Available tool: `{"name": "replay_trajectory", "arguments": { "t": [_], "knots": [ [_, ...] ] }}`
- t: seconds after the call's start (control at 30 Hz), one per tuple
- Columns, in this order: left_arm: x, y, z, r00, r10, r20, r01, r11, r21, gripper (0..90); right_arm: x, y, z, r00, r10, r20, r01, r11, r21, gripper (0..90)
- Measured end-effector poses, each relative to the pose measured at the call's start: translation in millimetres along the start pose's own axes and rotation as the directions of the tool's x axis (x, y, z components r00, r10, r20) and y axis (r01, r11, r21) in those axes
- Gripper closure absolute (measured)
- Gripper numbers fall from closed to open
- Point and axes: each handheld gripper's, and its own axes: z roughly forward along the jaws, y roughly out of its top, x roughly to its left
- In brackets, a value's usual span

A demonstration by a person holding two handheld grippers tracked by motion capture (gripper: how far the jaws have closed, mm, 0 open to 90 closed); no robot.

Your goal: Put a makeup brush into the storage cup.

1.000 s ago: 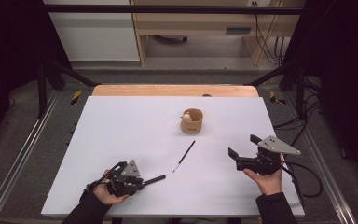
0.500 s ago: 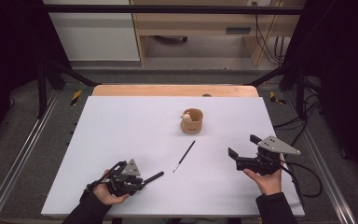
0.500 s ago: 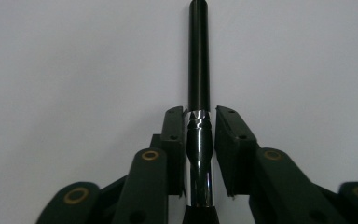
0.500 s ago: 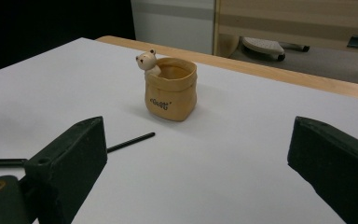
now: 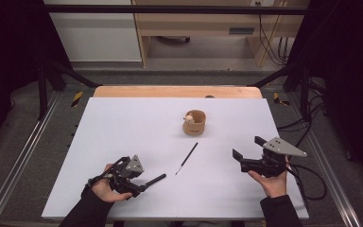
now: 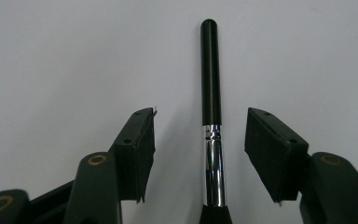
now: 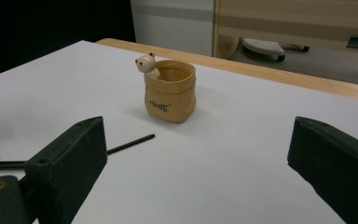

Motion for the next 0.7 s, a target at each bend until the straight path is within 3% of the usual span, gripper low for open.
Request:
{"name": "replay_trajectory", "arguments": {
  "t": [0.2, 0.43, 0.7],
  "knots": [
    [-2.6, 12.5, 10.1, 0.9995, 0.023, 0.020, -0.025, 0.9972, 0.071, 41.7, 0.0, 0.1, 0.0, 1.0000, 0.001, -0.003, -0.001, 1.000, 0.003, 5.1],
    [-4.5, 15.2, 16.9, 0.9993, 0.022, 0.029, -0.026, 0.9917, 0.126, 52.7, -0.5, 0.4, -0.8, 1.0000, 0.001, -0.008, -0.001, 1.000, 0.004, 5.1],
    [-4.1, 13.7, 20.6, 0.9988, 0.002, 0.048, -0.009, 0.9892, 0.146, 61.9, -0.2, -0.1, 0.3, 1.0000, 0.000, -0.009, 0.000, 1.000, 0.007, 5.1]
  ]
}}
